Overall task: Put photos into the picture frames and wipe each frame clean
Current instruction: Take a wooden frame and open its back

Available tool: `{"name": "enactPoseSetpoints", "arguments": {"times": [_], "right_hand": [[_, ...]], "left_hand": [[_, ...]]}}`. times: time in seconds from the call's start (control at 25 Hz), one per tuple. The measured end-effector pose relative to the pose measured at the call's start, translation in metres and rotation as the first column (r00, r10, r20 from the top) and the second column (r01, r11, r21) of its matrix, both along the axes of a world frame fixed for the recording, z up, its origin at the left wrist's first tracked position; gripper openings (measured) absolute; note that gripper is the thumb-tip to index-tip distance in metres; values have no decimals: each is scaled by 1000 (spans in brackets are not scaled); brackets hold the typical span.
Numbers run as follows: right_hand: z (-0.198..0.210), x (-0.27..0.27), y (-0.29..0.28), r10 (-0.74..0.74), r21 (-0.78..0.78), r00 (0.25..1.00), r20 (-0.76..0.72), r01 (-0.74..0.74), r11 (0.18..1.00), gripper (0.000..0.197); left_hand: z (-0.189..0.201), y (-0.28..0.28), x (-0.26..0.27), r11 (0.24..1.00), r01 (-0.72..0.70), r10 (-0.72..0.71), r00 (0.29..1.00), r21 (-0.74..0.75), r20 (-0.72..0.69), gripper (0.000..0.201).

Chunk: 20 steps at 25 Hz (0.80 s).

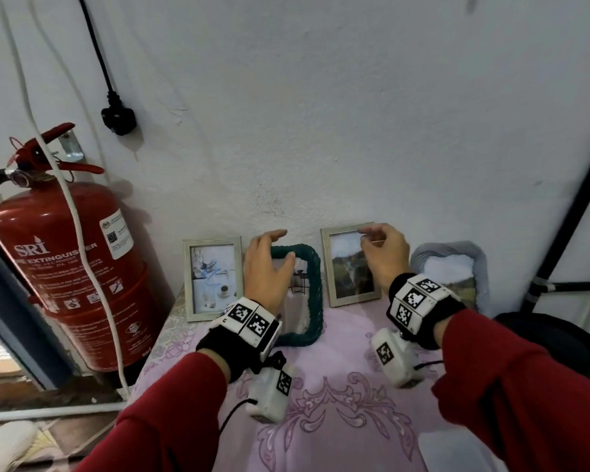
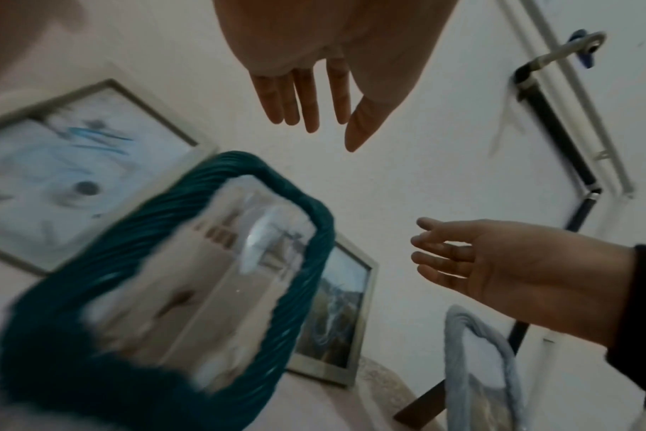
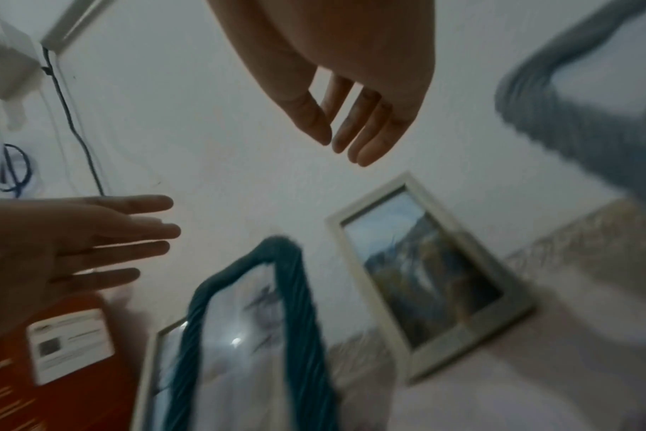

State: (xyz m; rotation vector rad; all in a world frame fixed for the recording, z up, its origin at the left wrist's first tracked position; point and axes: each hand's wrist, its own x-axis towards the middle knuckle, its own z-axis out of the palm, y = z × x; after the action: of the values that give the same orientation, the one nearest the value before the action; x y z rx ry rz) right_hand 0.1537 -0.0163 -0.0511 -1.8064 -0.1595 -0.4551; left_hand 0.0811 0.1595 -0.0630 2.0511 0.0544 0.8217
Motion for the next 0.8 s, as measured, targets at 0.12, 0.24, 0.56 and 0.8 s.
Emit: {"name": "enactPoseSetpoints", "arguments": {"times": [0.12, 0.24, 0.56, 0.8], "right_hand": [[22, 24, -22, -3, -93, 1000, 24, 5, 996, 20], [35, 58, -35, 40, -318, 998, -48, -53, 946, 17], [52, 135, -34, 86, -869, 971, -222, -237, 433, 38], [46, 153, -21, 117, -932, 966, -230, -253, 259, 45]], "left_hand": [[15, -13, 28, 999, 15, -15, 1000, 44, 0, 24], [25, -21, 65, 993, 36, -22, 993, 112, -117, 21], [41, -34, 145, 883, 137, 121, 857, 449, -500, 43], [41, -40, 165, 821, 302, 90, 769, 484, -633, 47]]}}
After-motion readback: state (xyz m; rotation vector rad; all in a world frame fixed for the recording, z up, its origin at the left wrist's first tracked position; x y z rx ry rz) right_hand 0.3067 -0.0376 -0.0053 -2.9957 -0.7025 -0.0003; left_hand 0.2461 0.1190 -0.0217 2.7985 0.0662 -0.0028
